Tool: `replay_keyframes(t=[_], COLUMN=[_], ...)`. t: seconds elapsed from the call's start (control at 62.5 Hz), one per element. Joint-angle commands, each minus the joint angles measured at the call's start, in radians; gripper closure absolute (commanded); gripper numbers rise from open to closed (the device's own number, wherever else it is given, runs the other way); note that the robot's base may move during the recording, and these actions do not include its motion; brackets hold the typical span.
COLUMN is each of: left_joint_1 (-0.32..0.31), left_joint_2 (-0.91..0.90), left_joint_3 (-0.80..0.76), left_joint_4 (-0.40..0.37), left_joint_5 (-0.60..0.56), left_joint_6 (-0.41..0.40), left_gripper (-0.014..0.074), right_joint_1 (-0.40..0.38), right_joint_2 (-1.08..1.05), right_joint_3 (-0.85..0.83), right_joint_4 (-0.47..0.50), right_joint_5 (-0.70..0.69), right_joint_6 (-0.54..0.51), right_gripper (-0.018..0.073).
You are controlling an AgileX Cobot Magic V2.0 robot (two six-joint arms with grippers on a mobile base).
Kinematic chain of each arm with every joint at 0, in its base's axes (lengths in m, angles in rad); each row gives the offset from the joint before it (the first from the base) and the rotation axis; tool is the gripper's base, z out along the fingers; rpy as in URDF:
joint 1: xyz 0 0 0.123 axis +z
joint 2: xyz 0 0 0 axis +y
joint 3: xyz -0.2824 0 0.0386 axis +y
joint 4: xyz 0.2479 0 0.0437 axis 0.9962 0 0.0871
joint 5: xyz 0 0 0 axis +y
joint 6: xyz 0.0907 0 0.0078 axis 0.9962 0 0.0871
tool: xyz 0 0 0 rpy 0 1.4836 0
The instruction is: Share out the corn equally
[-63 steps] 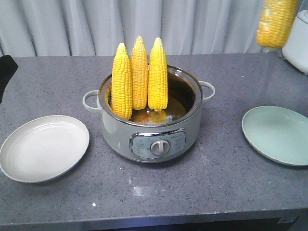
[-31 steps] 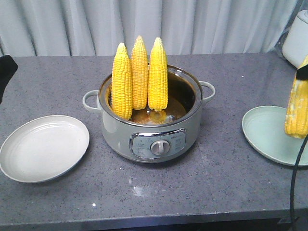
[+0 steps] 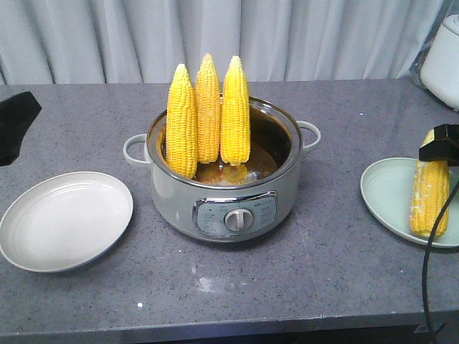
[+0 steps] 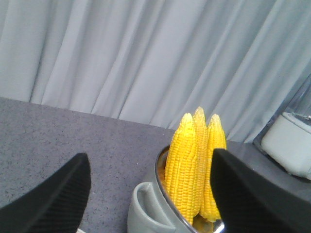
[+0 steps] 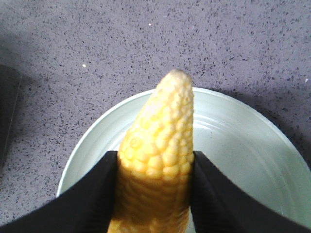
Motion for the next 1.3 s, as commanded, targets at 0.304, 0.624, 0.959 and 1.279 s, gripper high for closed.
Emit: replay_keyframes(t=[0.304,0.624,0.959,1.279], left_joint_1=[-0.01,-0.158,-0.186,-0.184], left_joint_2=[0.163,0.404,0.645,0.784], left_joint_3=[-0.252,-0.614,-0.929,-1.082], left_joint_4=[-0.006,-0.009,-0.424,-0.719], left_joint_5=[0.033,0.264,0.546,0.63], left_joint_6=[-0.009,0.094,0.476,0.778], left_gripper=[0.0094,0.0094,0.0094,0.0094], right_joint_1=[0.001,0.001,0.001,0.001], right_joint_2=[-0.064,-0.148,-0.182,-0.182], right_joint_3=[-0.027,-0.027,-0.027,-0.027], right_joint_4=[0.065,0.126,0.132,0.131], right_joint_5=[-0.036,-0.068,-0.073,-0.069], right_joint_6=[-0.012,-0.011,-0.012,-0.011], right_gripper=[-0.0022,0.0006,0.0006,0.0007])
